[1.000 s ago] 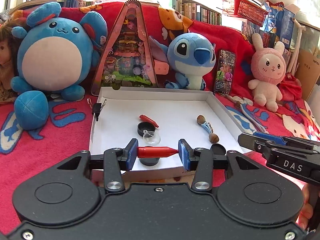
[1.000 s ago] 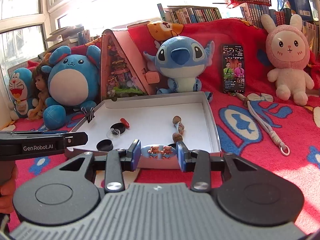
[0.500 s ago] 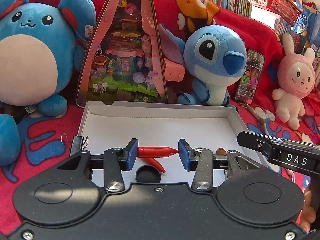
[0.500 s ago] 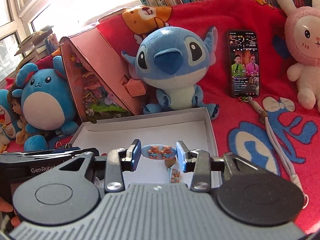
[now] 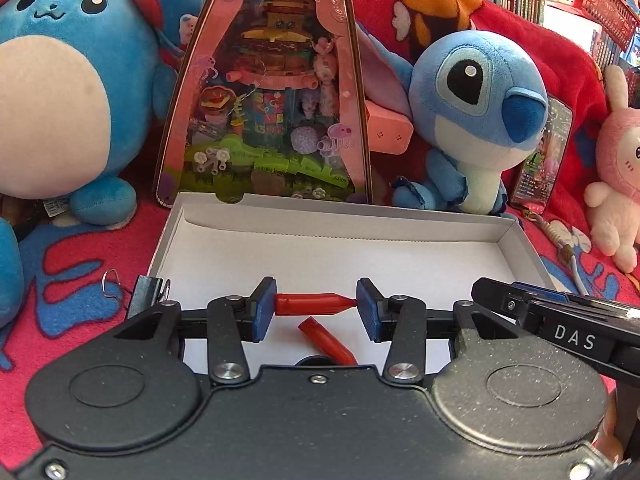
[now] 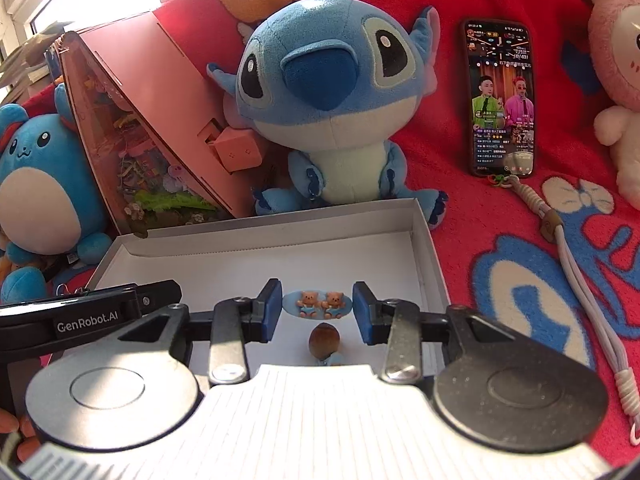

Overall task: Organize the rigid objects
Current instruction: 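Carry the red piece and figurine tray into the box and open both tools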

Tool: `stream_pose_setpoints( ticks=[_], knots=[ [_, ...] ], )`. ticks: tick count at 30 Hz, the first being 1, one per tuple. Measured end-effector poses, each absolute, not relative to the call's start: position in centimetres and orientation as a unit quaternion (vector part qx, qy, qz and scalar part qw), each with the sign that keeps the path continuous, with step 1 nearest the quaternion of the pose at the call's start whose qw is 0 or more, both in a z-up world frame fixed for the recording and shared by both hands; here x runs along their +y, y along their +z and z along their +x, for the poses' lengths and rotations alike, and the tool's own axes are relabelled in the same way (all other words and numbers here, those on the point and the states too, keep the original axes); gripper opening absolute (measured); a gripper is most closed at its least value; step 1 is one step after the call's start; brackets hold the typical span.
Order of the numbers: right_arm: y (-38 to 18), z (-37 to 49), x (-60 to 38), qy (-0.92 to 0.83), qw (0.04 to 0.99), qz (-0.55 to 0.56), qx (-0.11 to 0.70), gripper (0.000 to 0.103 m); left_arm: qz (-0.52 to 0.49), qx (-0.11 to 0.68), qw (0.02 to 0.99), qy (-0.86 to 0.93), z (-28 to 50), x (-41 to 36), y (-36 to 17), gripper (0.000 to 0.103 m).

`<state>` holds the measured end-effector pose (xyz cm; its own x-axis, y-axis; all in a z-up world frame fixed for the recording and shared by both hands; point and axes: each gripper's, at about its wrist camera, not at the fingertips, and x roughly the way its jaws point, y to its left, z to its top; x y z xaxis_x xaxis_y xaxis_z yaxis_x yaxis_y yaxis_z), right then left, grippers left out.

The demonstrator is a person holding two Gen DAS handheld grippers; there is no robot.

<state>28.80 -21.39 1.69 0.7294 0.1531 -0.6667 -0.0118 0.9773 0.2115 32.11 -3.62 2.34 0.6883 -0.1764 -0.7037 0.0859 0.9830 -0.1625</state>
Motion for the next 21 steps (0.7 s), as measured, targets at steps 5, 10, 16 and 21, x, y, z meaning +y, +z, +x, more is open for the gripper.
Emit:
stream_pose_setpoints(
  ticks=[5,10,16,21],
  knots=[
    [0.9,29.2,-21.1,0.04,0.925,0.094,0.367,0.044,-0.049,0.387,0.918,-0.066,32.2,-3.9,1.8,0.042],
    [0.6,29.4,-20.9,0.04,0.924,0.091,0.368,0.044,-0.045,0.392,0.917,-0.064,32.2,-4.0,1.2,0.042],
    [0.3,29.6,-21.0,0.039,0.922,0.094,0.373,0.044,-0.038,0.387,0.919,-0.063,32.1,-4.0,1.1,0.042],
    [0.3,29.7,-20.9,0.037,0.922,0.092,0.374,0.044,-0.027,0.384,0.921,-0.062,32.0,-4.3,1.0,0.042]
  ],
)
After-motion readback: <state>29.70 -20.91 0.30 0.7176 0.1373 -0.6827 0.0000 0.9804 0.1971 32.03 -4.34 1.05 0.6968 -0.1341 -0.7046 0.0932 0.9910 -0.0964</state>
